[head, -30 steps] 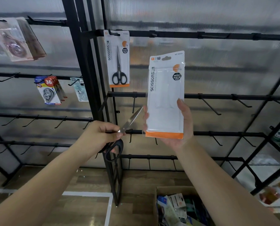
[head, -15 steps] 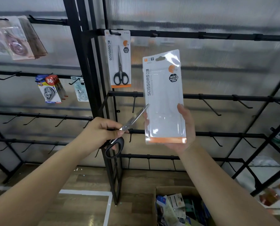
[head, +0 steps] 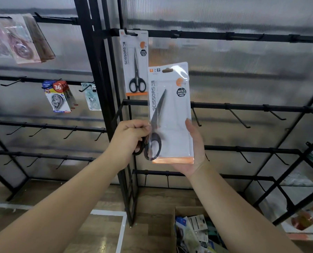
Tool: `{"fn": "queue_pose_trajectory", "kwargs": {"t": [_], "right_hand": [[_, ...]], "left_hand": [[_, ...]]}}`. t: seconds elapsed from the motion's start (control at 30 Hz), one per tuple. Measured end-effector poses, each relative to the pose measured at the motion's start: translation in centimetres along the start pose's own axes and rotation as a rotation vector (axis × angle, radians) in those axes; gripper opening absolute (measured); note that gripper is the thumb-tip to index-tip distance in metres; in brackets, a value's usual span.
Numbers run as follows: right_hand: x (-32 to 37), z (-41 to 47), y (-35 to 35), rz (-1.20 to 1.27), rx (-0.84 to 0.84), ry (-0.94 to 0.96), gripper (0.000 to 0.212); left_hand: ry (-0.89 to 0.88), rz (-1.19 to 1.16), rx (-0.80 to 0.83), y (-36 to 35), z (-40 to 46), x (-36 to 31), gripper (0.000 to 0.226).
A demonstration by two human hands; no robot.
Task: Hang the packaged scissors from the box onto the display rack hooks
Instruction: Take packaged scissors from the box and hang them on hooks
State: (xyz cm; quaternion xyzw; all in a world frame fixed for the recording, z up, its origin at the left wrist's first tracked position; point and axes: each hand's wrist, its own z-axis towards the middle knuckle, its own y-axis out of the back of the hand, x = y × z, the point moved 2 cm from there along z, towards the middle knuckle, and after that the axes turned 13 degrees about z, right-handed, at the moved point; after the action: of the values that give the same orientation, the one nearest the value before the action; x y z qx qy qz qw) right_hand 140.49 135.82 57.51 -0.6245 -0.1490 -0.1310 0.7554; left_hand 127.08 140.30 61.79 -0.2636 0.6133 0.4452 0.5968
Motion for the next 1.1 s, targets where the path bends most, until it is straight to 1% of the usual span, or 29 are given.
{"fn": "queue_pose_trajectory", "kwargs": {"t": [0.07, 0.1, 0.17, 0.23, 0.33, 0.4, 0.5, 0.53, 0.6, 0.7, 0.73, 0.83, 0.87, 0.9, 1.0, 1.03, 1.1], "right_hand": [[-0.2, -0.2, -0.1, 0.002, 0.017, 0.010, 0.070], [-0.2, -0.2, -0.2, -0.004, 0.027, 0.013, 0.068], [-0.1, -0.1, 0.1, -0.056, 0.005, 0.034, 0.075], [0.2, -0.1, 0.6, -0.106, -0.059, 0.052, 0.079], [0.2, -0.4, 0.6, -0.149, -0.038, 0.015, 0.073], [0.3, -0.4, 1.1, -0.151, -0.103, 0.010, 0.071], [0.2, -0.6, 1.8, -0.202, -0.265, -0.005, 0.075], [0.1, -0.7, 1.8, -0.230, -0.318, -0.016, 0.072], [0.2, -0.8, 1.9, -0.277, -0.367, -0.020, 0.064], [0.4, -0.9, 1.7, -0.345, -0.389, -0.032, 0.059], [0.4, -0.9, 1.4, -0.370, -0.388, -0.032, 0.054], [0.7, -0.6, 1.4, -0.394, -0.360, -0.023, 0.024], [0.6, -0.6, 1.2, -0.397, -0.357, -0.030, 0.017], [0.6, -0.6, 1.2, -0.396, -0.345, -0.035, 0.015], [0.1, -0.7, 0.9, -0.411, -0.303, -0.043, 0.020], [-0.1, -0.5, 0.9, -0.410, -0.284, -0.031, 0.026], [-0.9, -0.3, 0.9, -0.407, -0.262, -0.037, 0.045]], "left_hand": [[0.075, -0.079, -0.048, -0.4, 0.0, 0.3, 0.019], [0.103, -0.110, -0.063, -0.6, 0.1, 0.5, 0.022], [0.148, -0.178, -0.060, -1.0, 0.3, 0.9, 0.028], [0.147, -0.186, -0.010, -1.1, 0.2, 1.0, 0.031], [0.082, -0.134, 0.083, -1.1, -0.2, 0.8, 0.027], [0.057, -0.138, 0.093, -0.8, -0.2, 0.7, 0.028], [0.083, -0.139, 0.055, -0.3, 0.0, 0.6, 0.033], [0.089, -0.129, 0.051, -0.2, 0.1, 0.6, 0.035], [0.105, -0.097, 0.057, 0.0, 0.3, 0.7, 0.033], [0.170, -0.133, 0.124, 0.3, 0.2, 0.7, 0.029], [0.186, -0.162, 0.146, 0.3, 0.1, 0.7, 0.028], [0.198, -0.201, 0.156, 0.4, 0.0, 0.6, 0.027], [0.203, -0.203, 0.156, 0.4, 0.0, 0.7, 0.026], [0.211, -0.198, 0.160, 0.4, 0.0, 0.7, 0.025], [0.249, -0.162, 0.205, 0.7, -0.1, 0.6, 0.021], [0.258, -0.145, 0.217, 0.8, -0.1, 0.6, 0.020], [0.265, -0.091, 0.221, 1.2, -0.1, 0.7, 0.022]]}}
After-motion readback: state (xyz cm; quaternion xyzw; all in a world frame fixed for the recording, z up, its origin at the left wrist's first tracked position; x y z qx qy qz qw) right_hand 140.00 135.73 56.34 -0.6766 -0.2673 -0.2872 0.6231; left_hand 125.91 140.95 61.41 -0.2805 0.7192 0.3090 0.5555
